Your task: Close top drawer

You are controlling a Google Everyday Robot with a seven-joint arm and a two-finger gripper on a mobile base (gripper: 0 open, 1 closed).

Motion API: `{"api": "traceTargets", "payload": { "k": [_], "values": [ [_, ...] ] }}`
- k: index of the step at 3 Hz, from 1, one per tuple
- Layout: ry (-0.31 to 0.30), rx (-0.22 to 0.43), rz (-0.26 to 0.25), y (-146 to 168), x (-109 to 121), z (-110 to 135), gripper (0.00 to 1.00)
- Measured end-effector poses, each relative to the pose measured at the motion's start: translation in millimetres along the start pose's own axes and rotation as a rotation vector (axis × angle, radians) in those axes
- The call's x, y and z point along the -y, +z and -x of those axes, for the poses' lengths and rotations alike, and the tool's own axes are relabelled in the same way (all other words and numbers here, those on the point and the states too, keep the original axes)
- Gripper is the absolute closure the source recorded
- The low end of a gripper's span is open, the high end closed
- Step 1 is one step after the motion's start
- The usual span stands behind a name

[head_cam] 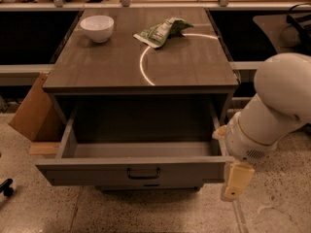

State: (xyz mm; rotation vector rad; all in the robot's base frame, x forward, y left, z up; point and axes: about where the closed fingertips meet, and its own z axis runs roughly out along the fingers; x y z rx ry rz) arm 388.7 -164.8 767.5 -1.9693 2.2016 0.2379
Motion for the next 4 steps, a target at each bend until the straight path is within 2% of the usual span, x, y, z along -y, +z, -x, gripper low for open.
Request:
{"api": "traceTargets", "payload": {
  "k": [2,3,4],
  "values": [
    [-0.013,0.043,-0.041,32,-13,-2,0.62],
    [-0.007,0.012,-0.032,57,-17,-4,0.85],
    [0.020,-0.017,-0.022,86,-17,-6,1.00]
  ]
}}
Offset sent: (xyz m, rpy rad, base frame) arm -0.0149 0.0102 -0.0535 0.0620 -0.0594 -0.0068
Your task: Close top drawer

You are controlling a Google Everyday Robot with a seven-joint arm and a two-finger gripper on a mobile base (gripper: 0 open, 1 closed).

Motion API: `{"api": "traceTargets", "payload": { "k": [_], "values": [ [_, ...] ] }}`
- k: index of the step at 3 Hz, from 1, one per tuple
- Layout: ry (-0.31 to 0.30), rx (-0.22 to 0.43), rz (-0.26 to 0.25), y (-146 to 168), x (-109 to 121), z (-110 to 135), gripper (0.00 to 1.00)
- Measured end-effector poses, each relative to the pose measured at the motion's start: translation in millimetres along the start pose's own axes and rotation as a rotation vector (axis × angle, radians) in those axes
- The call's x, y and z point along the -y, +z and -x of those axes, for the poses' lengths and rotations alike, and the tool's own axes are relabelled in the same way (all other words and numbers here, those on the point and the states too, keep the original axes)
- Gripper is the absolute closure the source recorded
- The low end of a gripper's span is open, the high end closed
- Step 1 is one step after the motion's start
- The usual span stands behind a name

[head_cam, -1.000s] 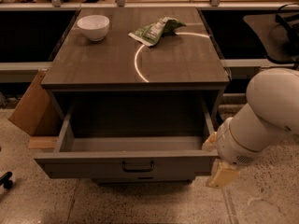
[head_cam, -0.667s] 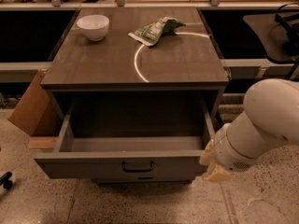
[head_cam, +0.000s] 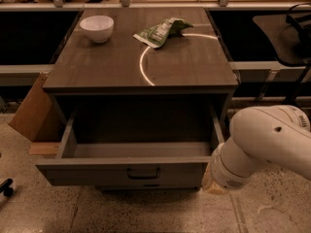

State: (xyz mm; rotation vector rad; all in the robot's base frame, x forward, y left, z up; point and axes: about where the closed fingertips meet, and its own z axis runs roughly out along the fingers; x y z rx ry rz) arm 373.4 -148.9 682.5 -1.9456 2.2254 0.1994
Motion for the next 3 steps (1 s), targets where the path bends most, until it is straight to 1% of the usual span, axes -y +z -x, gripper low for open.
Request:
{"api": "traceTargets", "payload": {
  "k": [1,2,3],
  "values": [
    [0.043,0.008,-0.004,29,15,-1,1.00],
    [0.100,0.053,-0.068,62,64,21,1.00],
    [0.100,0.053,-0.068,62,64,21,1.00]
  ]
}}
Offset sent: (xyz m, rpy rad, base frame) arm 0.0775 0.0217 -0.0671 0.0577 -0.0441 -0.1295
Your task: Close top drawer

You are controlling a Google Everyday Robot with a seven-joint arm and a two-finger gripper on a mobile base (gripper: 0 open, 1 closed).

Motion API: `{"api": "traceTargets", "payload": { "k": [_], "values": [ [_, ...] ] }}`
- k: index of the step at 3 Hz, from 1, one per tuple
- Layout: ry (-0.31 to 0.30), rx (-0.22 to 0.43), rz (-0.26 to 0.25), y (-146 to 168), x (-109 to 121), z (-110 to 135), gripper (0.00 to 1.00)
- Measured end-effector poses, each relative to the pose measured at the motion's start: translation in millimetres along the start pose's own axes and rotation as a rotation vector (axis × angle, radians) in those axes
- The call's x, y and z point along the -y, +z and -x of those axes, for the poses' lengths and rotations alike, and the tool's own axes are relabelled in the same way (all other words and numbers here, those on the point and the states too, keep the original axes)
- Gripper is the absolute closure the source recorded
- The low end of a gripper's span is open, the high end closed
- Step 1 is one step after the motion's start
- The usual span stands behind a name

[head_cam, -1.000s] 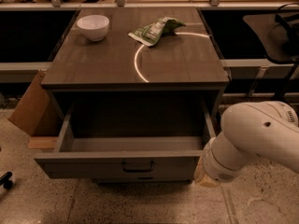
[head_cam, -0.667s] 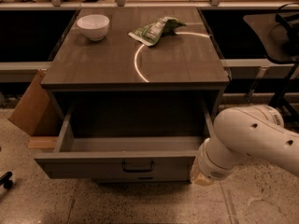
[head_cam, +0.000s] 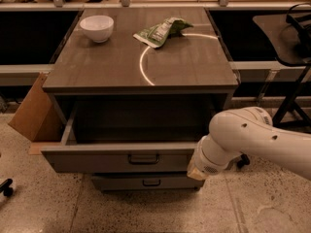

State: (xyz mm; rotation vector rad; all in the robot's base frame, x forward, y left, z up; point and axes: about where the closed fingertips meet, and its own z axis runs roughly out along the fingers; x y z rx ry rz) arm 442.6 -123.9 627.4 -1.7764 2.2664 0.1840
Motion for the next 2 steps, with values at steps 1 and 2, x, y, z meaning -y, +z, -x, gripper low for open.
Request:
{"api": "traceTargets", "payload": {
  "k": [1,2],
  "values": [
    [-0.023,0.008,-0.037,6,25,2,1.00],
    [-0.068,0.033,-0.098,15,61,12,1.00]
  ]
}}
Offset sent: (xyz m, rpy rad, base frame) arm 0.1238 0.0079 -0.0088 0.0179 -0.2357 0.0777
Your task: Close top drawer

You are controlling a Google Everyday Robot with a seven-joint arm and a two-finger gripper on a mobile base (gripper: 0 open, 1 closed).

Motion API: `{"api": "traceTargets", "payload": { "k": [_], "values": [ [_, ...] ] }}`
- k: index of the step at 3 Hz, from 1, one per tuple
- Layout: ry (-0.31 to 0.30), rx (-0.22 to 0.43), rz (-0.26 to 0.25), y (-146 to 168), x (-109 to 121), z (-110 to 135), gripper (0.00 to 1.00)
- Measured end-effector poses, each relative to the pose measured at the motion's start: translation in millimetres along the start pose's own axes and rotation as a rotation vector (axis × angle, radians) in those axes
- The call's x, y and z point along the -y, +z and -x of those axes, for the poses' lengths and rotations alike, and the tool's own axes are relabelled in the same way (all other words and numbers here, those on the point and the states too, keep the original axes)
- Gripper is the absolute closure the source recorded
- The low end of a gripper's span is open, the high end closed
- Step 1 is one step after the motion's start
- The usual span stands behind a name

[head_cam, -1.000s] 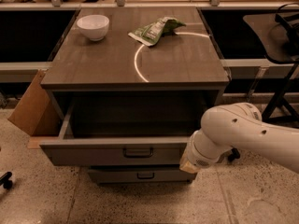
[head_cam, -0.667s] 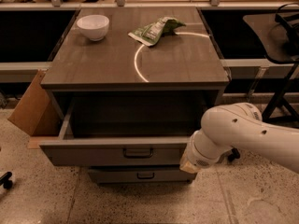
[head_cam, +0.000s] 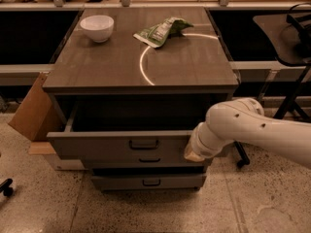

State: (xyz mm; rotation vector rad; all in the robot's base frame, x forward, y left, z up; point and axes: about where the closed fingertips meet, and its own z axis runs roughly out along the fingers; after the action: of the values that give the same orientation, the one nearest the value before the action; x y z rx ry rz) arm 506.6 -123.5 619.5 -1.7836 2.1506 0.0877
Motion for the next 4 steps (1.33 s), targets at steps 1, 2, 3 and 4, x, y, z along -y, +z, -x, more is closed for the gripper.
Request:
{"api": "traceTargets", "payload": {
  "k": [1,2,3,4],
  "values": [
    [-0.031,0.033,-0.072,9,36,15,1.00],
    [-0.035,0.060,-0.146,11,66,26,1.00],
    [-0.037,0.067,-0.196,12,89,34,1.00],
    [-0.042,0.065,-0.218,7,97,40,1.00]
  ]
}}
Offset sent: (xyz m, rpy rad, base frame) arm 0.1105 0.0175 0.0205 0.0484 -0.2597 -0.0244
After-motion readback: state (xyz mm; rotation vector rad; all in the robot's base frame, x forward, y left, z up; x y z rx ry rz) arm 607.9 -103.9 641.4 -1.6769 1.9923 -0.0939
